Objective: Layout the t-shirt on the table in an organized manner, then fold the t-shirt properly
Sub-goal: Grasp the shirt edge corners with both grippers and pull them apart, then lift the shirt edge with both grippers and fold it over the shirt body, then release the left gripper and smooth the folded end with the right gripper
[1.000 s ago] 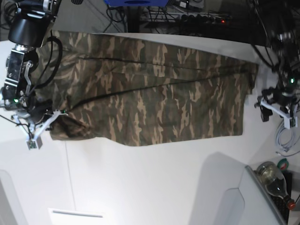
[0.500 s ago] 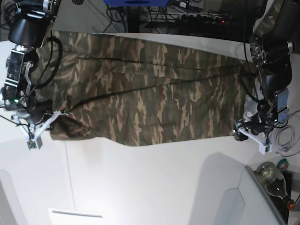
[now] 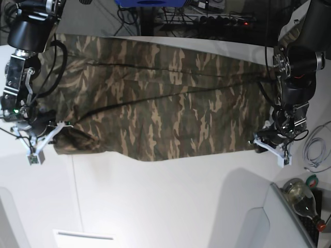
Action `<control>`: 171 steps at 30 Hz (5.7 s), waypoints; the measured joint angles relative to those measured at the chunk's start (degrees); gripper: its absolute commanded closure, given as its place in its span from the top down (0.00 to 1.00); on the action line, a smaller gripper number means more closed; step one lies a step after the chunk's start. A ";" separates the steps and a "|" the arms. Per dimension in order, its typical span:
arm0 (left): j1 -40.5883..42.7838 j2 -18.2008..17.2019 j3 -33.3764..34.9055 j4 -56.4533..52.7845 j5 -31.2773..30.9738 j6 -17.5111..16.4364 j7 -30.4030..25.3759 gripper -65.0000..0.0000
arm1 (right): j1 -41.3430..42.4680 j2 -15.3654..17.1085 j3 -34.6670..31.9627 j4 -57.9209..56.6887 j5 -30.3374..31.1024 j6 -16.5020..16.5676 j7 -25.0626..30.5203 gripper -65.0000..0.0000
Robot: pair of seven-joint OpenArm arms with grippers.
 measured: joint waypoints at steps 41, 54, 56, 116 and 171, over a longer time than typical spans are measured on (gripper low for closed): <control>-3.58 1.79 -0.17 26.93 0.48 -0.39 13.40 0.00 | 11.50 3.80 -0.44 -10.78 -0.20 0.11 10.34 0.00; -0.17 2.73 0.22 30.18 0.52 -0.37 13.14 0.00 | 8.28 3.74 0.00 -9.75 -0.11 0.13 13.53 0.00; 1.20 2.97 -0.26 30.14 0.55 -0.35 13.11 0.00 | 6.58 3.76 0.00 -7.21 -0.15 0.15 13.33 0.00; 34.27 0.52 -8.68 50.90 0.50 -7.28 13.16 0.00 | -28.68 -2.64 3.98 17.59 0.15 0.46 3.23 0.00; 45.22 2.10 -33.07 59.80 -13.42 -6.36 12.68 0.00 | 1.90 -2.14 13.27 -7.06 4.33 -0.04 -4.70 0.66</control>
